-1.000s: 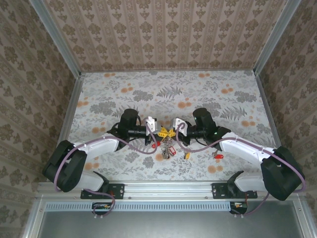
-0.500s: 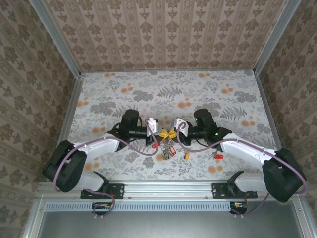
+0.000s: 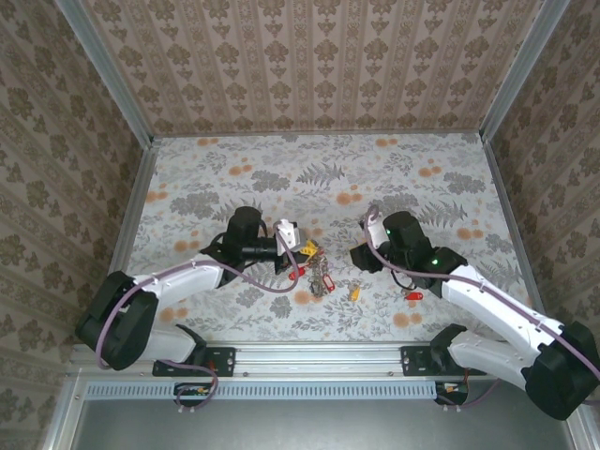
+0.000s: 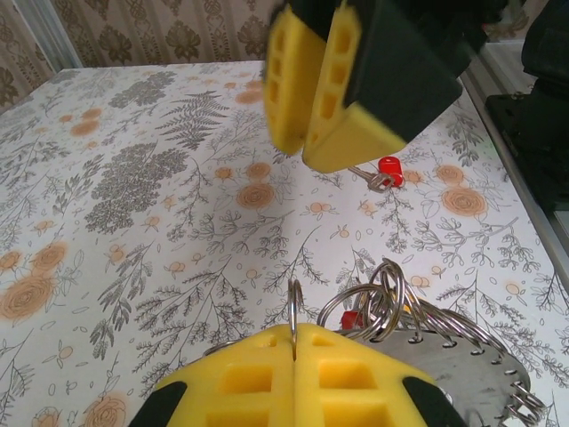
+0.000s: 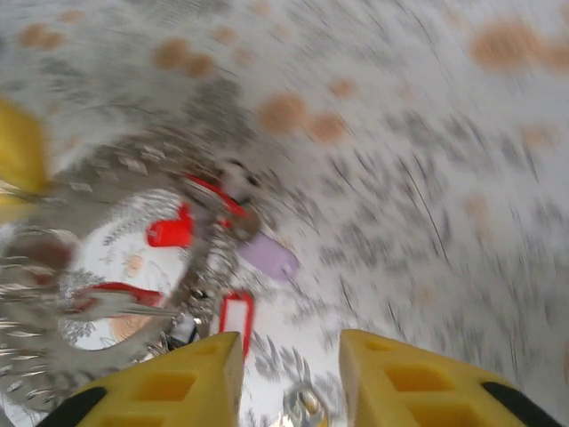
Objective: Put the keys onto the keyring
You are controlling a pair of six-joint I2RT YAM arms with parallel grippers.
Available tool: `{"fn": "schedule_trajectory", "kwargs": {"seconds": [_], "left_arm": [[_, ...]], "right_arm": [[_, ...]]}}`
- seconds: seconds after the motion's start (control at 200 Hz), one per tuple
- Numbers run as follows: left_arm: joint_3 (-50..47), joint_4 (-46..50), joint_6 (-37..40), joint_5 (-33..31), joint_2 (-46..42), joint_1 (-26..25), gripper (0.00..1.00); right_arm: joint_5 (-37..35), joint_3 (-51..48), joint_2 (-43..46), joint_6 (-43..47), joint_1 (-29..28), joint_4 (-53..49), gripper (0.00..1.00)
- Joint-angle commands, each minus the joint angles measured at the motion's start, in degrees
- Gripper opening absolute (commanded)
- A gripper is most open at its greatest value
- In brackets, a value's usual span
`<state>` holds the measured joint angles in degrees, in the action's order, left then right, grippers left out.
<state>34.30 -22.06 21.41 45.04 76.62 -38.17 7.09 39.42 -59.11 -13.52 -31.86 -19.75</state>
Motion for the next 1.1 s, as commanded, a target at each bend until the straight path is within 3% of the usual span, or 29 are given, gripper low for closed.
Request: {"fn": "schedule_trajectory", "kwargs": {"seconds": [0.0,0.1,0.225,0.7,0.97,1.095], "left_arm": [[0.0,0.0,-2.1,-0.1,-2.1,0.5,0.0],[-0.2,1.2,-2.2,0.1,-3.1,0.9,0.0],[-0.7,2.4,-2.1,0.4,-4.6,2.2,0.0],[-0.8,3.8,-2.0,2.4,-5.3,5.4,0.0],[-0.5,5.8,-0.8,2.6,-5.5,5.6,0.0],[-0.2,6.3,-0.6,2.8,-5.3,5.7,0.0]], "right_arm": [[-4.2,2.2,-2.3,-22.3,0.2,-13.6,0.34],[-4.4,1.5,-4.5,-31.4,-0.3,-15.8,0.35],[-7.2,0.9,-7.2,-35.4,-2.4,-14.4,0.38],[-6.2,6.4,-22.1,-38.6,-5.7,-12.1,0.4],[-6.3,7.8,-26.6,-37.8,-6.7,-11.5,0.33],[-7.3,7.8,-27.5,-38.0,-7.1,-11.6,0.36]]}}
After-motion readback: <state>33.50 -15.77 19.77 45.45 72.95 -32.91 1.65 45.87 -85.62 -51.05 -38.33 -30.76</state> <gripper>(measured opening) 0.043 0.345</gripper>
